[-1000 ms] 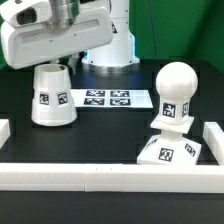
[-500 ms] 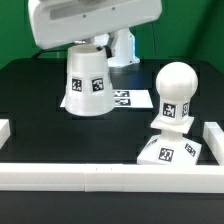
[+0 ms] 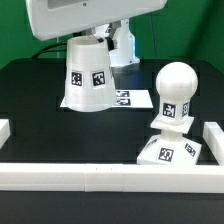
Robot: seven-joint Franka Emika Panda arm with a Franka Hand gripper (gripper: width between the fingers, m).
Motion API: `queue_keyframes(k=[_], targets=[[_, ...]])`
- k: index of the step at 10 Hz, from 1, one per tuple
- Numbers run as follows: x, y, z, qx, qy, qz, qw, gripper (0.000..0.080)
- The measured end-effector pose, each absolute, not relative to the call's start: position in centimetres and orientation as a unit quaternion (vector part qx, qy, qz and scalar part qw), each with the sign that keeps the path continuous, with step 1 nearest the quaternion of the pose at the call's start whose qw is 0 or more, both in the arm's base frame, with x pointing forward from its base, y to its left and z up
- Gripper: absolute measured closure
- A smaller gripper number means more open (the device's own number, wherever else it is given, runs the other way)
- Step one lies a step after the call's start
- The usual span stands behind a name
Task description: Assemble lamp
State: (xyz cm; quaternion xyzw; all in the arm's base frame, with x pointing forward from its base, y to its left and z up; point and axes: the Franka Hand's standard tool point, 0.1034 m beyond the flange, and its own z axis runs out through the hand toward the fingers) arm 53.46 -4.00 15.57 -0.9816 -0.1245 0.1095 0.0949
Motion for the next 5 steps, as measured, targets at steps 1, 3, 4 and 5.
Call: queue_keyframes(k=[1, 3, 4, 5], targets=[[53.0, -3.9, 16.1, -0.979, -0.125, 0.122, 0.101, 0.0754], [54.8, -1.1, 20.1, -0.982, -0.098, 0.126, 0.101, 0.0754], [55.4, -0.4, 21.1, -0.982, -0.1, 0.127, 0.102, 0.0754], [56.0, 0.3, 22.4, -0.982, -0.089, 0.134, 0.103, 0.0754]])
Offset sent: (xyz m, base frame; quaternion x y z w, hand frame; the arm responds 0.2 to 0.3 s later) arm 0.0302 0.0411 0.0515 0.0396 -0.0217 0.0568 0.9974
